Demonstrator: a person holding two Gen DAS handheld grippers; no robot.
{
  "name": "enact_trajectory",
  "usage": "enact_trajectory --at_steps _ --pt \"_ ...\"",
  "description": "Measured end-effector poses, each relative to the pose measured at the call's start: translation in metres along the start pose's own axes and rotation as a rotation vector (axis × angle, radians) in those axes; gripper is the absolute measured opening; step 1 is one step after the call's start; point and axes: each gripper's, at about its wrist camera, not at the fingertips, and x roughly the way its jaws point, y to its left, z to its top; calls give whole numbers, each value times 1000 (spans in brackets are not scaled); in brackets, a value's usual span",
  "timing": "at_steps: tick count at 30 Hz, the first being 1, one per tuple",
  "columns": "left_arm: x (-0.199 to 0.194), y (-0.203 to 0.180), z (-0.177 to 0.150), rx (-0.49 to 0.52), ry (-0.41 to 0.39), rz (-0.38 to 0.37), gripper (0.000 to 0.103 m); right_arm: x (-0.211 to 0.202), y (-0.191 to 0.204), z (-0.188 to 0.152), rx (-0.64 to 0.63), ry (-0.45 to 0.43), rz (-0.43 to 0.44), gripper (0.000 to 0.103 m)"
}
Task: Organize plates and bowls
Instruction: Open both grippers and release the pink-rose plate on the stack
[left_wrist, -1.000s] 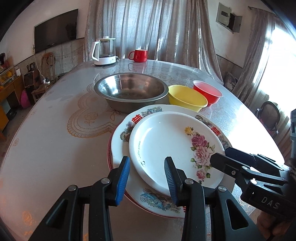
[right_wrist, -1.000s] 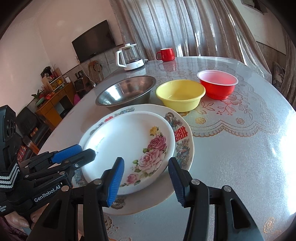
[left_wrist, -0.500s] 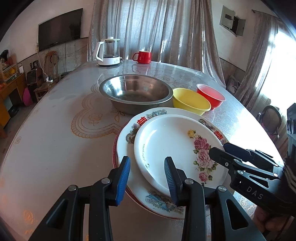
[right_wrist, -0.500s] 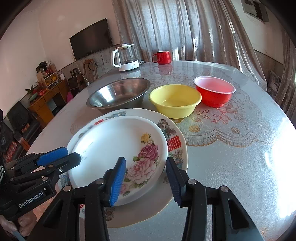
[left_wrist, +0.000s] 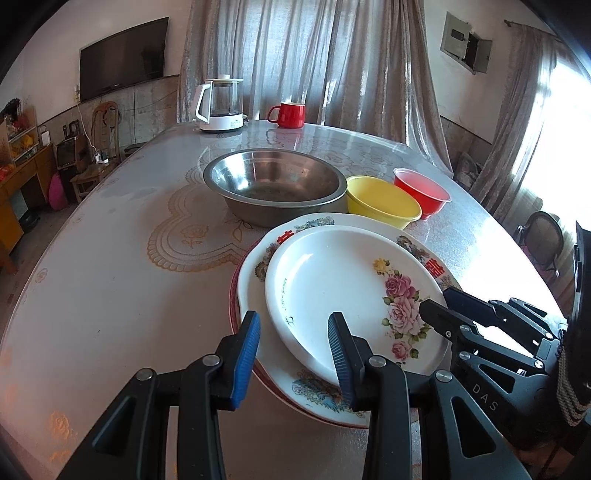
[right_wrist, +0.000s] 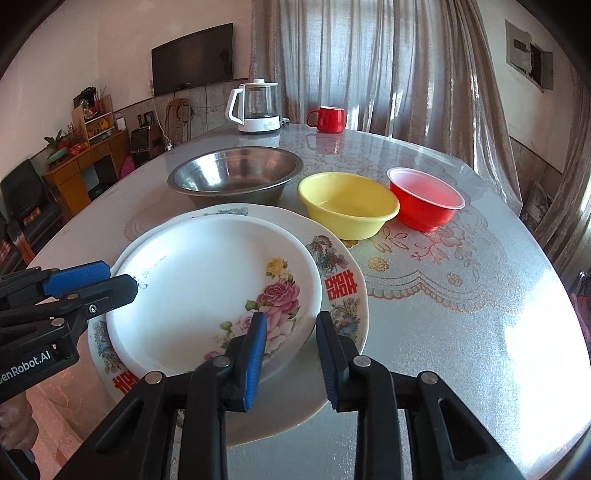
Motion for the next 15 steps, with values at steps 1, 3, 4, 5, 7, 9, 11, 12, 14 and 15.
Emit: enact_trajectory --at_steps 1,3,4,5,7,9,11,12,14,15 --pt "-1 0 0 -1 0 1 38 0 0 0 -4 -1 -5 27" --pt "-2 1 -1 -5 1 4 38 0 1 0 0 -2 -7 27" --pt "-3 2 -1 -8 3 6 38 0 0 0 6 -2 -7 27" --pt "-3 3 -2 -11 3 9 38 0 0 0 12 -1 -5 27" --pt "-4 5 -3 -18 4 15 38 -1 -1 0 22 -1 -3 27" --pt "-5 7 -3 -23 5 19 38 -1 0 0 27 1 -2 27" --pt "-7 8 -4 -27 6 19 38 -3 1 -1 29 2 -3 28" --pt "-8 7 -4 -27 4 19 38 -3 1 -1 31 2 -1 29" --pt "-11 7 -5 -25 0 25 38 -3 1 -1 38 3 3 29" --pt "-11 8 -5 -26 0 27 38 -4 1 -1 41 4 4 29"
